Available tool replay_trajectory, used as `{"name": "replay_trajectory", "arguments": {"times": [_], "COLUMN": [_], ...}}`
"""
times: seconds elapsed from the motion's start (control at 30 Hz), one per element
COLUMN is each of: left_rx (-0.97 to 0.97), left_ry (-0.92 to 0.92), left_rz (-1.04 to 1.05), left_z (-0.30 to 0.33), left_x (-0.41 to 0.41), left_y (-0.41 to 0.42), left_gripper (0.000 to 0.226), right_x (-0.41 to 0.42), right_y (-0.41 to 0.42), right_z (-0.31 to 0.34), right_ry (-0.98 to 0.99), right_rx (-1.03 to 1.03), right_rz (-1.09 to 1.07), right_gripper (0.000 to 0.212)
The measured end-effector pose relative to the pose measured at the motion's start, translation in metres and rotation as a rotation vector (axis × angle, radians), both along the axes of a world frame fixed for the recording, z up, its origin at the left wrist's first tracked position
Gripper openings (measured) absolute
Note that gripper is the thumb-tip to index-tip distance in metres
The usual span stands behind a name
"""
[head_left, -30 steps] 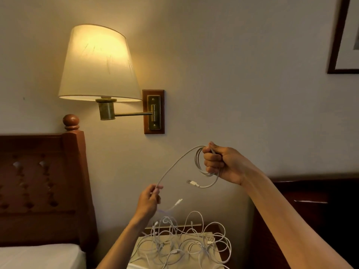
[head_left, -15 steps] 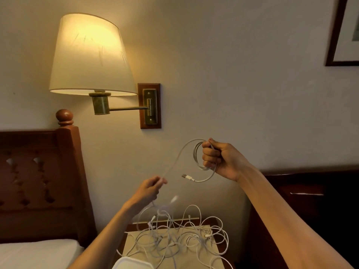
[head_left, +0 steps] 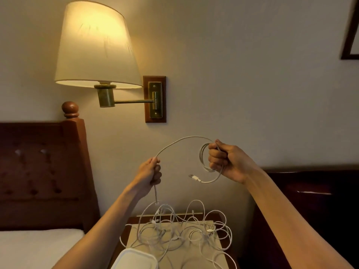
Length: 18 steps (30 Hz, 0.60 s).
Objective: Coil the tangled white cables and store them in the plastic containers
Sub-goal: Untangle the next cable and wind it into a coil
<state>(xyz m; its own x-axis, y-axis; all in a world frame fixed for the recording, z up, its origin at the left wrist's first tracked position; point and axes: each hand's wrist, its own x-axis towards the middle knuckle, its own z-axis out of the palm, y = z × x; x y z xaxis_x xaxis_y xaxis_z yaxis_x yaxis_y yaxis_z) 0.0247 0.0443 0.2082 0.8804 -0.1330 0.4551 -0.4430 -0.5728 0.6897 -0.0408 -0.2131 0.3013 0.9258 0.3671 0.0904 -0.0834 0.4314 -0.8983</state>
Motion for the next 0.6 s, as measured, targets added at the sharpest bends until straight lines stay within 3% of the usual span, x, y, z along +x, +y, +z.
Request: {"name": "replay_trajectory", "arguments": {"times": [0.2, 0.3, 0.4, 0.5, 0.6], "left_rx": [0.155, 0.529, 0.841, 0.843, 0.736], "left_ry": [0.09, 0.086, 0.024, -0.076, -0.266], "left_rz": [0.151, 0.046, -0.123, -0.358, -0.451], "left_z": [-0.001, 0.015, 0.043, 0.073, 0.091], "left_x": [-0.001, -0.024, -0.058, -0.089, -0.103], "left_y": [-0.008, -0.017, -0.038, -0.058, -0.066], "left_gripper": [0.027, 0.024, 0.041, 0.05, 0.042], "right_x": [0.002, 0.001, 0.0, -0.006, -0.012], "right_y": [-0.002, -0.003, 0.005, 0.017, 0.024], "right_z": [0.001, 0.005, 0.002, -0.001, -0.008], "right_ry": [-0.029, -0.105, -0.193, -0.281, -0.351], "right_rx": [0.044, -0.037, -0.166, -0.314, -0.453], "right_rz": [-0.026, -0.113, -0.224, -0.301, -0.278], "right_gripper": [0.035, 0.034, 0.034, 0.033, 0.032]}}
